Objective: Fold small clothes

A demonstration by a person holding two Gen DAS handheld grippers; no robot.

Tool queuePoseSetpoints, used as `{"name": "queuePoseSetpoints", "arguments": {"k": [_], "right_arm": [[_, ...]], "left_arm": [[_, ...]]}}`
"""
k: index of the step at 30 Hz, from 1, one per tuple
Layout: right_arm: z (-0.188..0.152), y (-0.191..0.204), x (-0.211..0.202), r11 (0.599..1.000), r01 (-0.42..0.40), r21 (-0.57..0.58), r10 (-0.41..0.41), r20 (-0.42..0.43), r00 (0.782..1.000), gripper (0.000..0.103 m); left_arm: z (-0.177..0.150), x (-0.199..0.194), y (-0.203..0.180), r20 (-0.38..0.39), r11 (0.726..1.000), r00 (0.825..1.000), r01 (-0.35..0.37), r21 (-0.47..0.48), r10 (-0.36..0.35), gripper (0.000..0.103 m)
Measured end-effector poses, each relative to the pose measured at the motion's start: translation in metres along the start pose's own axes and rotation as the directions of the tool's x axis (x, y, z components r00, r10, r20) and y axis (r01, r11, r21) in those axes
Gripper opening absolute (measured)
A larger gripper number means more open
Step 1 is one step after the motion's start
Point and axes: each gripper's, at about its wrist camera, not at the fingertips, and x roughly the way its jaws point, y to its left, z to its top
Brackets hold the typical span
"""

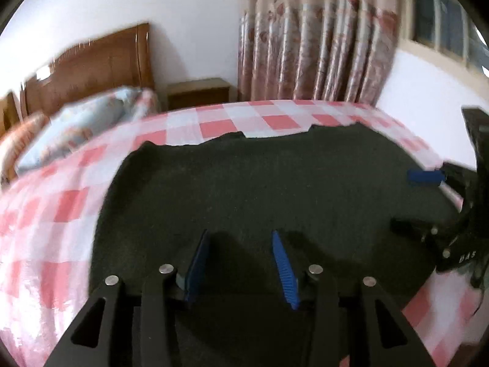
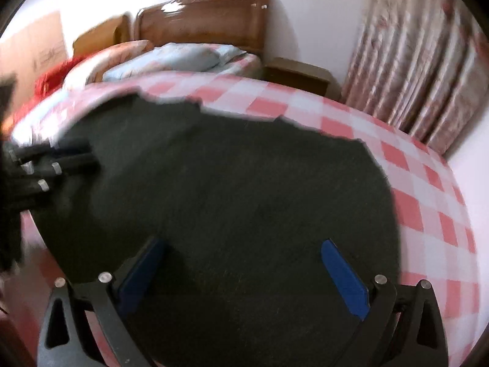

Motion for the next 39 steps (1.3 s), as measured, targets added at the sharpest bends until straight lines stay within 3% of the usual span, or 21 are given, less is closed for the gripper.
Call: {"name": "queuePoseSetpoints", "arguments": {"k": [2,6,9,11,12,14,18,39], "right_arm": [[-0.009,-0.012,-0.005,0.998,-0.036,0.045,0.036,0.002,0.999,0.103],[-0.014,-0.031,-0.025,0.996,0.034,0.081,-0.03,-0.045,0.999,0.103],[-0.019,-0.026,-0.042,0.996,0.024,0.091,-0.025,0.006,1.0,0.103],[-0.02,-0.013,-0.043,0.995,-0.019,0.094,0.016,0.029,0.999,0.103],[-0.021,-0.003,-0.037,0.997,-0.035,0.073,0.034,0.022,0.999,0.103],[-0.026,0.011,-0.019,1.0,-0.01,0.015,0.011,-0.031,0.999,0.103],[-0.033,0.007,-0.018,1.0,-0.025,-0.019,0.025,-0.006,1.0,0.103],[-0.058,0.002,-0.042,0.998,-0.005,-0.069,0.003,-0.029,1.0,0.103]], "left_arm": [[-0.003,-0.009,0.006,-0.016,1.0,1.0,0.007,-0.011,-0.007,0.046],[-0.009,-0.038,0.011,-0.019,1.0,1.0,-0.013,-0.019,0.013,0.046],[-0.016,-0.048,-0.002,0.009,0.999,0.999,0.045,-0.026,-0.045,0.046],[-0.022,-0.042,-0.022,0.0,0.998,0.998,0.068,0.009,-0.068,0.046],[-0.024,-0.034,-0.031,-0.026,0.998,0.999,0.046,0.031,-0.045,0.047],[-0.028,-0.031,-0.042,-0.002,0.998,1.0,-0.015,0.064,0.015,0.051],[-0.027,-0.028,-0.031,-0.02,0.999,0.999,0.029,0.029,-0.028,0.055],[-0.034,-0.03,-0.034,-0.012,0.998,1.0,0.018,0.061,-0.017,0.056]]}}
